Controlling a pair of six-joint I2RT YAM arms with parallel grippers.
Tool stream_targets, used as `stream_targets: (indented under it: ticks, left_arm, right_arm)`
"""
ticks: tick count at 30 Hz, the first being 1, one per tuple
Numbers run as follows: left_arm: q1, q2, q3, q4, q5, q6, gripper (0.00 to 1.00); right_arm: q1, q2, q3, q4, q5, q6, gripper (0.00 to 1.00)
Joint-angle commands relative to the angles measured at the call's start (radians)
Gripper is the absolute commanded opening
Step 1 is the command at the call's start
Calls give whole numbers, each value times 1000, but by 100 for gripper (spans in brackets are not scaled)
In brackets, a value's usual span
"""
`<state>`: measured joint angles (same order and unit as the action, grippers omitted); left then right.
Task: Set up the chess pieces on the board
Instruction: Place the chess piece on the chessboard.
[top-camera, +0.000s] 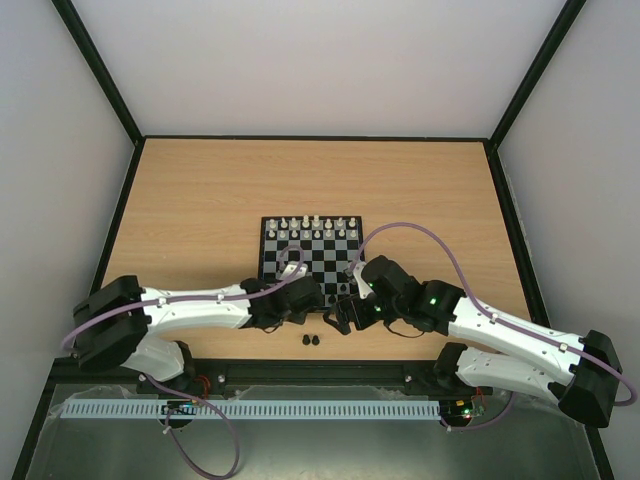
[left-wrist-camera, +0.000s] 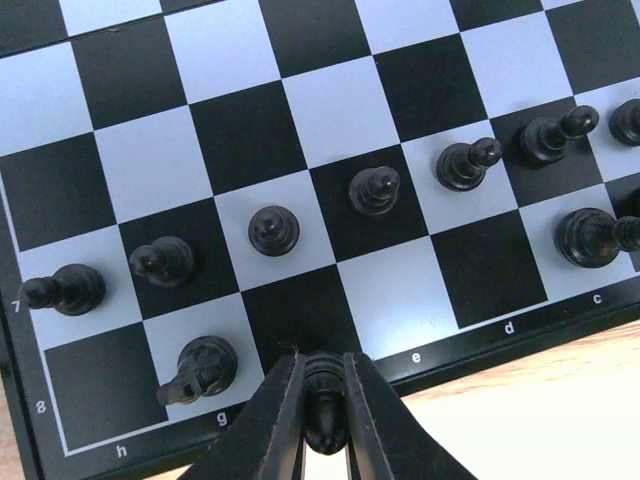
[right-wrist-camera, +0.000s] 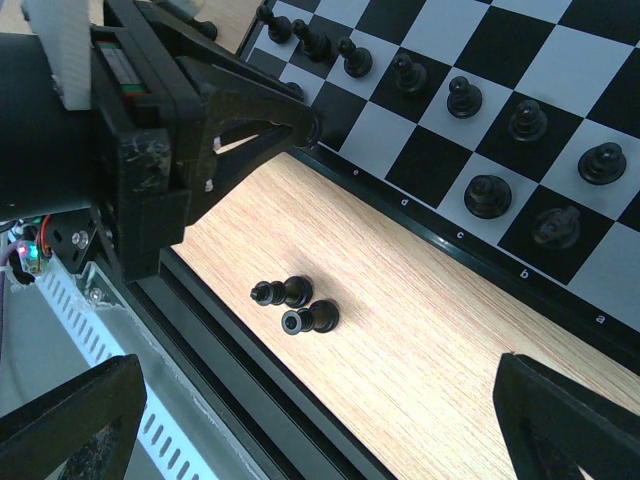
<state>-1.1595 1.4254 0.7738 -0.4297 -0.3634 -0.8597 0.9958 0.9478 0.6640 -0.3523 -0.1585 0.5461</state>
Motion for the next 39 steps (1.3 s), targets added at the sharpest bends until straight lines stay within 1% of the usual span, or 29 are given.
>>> stream_targets:
  ticks: [1, 16, 25, 39]
  left_arm:
    - [21, 25, 26, 41, 11, 48, 13]
    - [61, 63, 5, 97, 21, 75, 14]
    - [66, 91, 7, 100, 18, 77, 16]
    - [72, 110, 3, 105, 15, 74, 22]
  right_arm:
    - [-2, -7, -6, -1, -18, -8, 96]
    - [-1, -3, -7, 1, -21, -9, 96]
    - [-2, -4, -10, 3, -24, -11, 96]
    - [-2, -4, -11, 5, -30, -11, 96]
